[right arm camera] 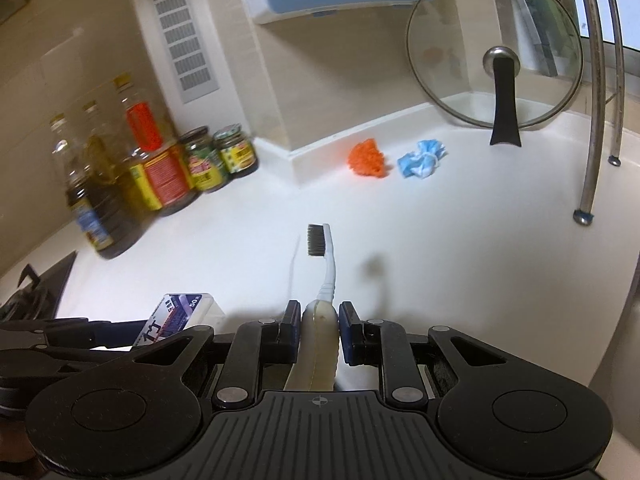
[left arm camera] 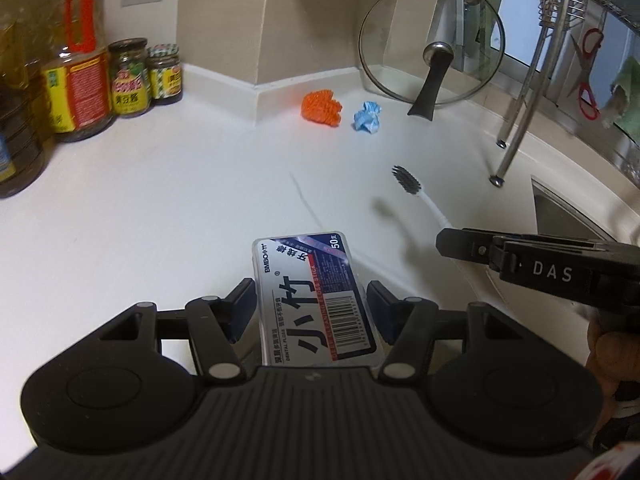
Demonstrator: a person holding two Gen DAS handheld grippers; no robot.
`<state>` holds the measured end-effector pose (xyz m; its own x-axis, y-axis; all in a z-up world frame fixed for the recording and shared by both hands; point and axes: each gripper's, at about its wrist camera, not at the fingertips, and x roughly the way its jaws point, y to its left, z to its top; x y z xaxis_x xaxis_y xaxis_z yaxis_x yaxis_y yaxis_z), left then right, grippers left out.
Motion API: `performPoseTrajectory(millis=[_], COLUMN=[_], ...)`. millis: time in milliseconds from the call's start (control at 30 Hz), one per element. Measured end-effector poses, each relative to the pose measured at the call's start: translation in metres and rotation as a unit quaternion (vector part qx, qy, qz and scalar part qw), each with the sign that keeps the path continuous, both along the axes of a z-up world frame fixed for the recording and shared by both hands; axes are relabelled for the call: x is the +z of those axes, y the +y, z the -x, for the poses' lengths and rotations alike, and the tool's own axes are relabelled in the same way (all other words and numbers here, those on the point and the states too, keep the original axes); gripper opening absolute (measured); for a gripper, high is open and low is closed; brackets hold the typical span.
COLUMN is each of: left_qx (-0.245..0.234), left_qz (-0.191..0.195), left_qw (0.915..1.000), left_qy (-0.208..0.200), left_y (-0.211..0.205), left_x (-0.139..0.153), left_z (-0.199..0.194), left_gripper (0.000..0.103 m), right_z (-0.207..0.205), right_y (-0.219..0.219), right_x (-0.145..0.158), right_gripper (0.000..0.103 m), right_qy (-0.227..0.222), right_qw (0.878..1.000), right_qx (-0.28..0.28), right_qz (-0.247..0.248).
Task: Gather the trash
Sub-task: 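Carry the box and toothbrush down over the trash bin with both tools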
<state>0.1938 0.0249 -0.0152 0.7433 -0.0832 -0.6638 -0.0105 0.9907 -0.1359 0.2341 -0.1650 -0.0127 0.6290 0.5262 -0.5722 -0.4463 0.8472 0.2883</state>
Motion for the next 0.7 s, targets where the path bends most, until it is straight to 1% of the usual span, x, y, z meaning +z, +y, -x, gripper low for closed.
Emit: performPoseTrajectory(millis=[167,300,367,500,700], left_qx=[-0.005,-0.011,-0.009,0.009,0.036], left_qz=[0.003,0.008,0.006,0.016,0.029], left_qw=[0.9999,0.9996,0.9994,0.9988,0.9968], left_qy=[0.010,0.025,0.033,0.046,0.066], left_y=[0.007,0.008,0.009,0.012,0.015], left_x=[-0.011,-0.025,-0.032,-0.047,-0.068], left_z=[0.028,0.047,0.056,0.070,0.078], left_gripper=[0.058,0.058,0.058,0.058,0.058], right_z=[0.034,0.057,0.064,0.071,0.076], right_y=[0.002,0.004,0.007,0.017,0.026], right_x=[-0.008,-0.018,-0.025,-0.040,-0.071], right_gripper=[0.020,0.020,0.020,0.020,0.021], right_qy=[0.011,0.025,0.032,0.036,0.035], right_qw=[1.000,1.000,0.999,0.998,0.994], right_qx=[-0.009,-0.005,0.005,0.035,0.085], right_qz=[-0.003,0.004,0.011,0.031,0.063])
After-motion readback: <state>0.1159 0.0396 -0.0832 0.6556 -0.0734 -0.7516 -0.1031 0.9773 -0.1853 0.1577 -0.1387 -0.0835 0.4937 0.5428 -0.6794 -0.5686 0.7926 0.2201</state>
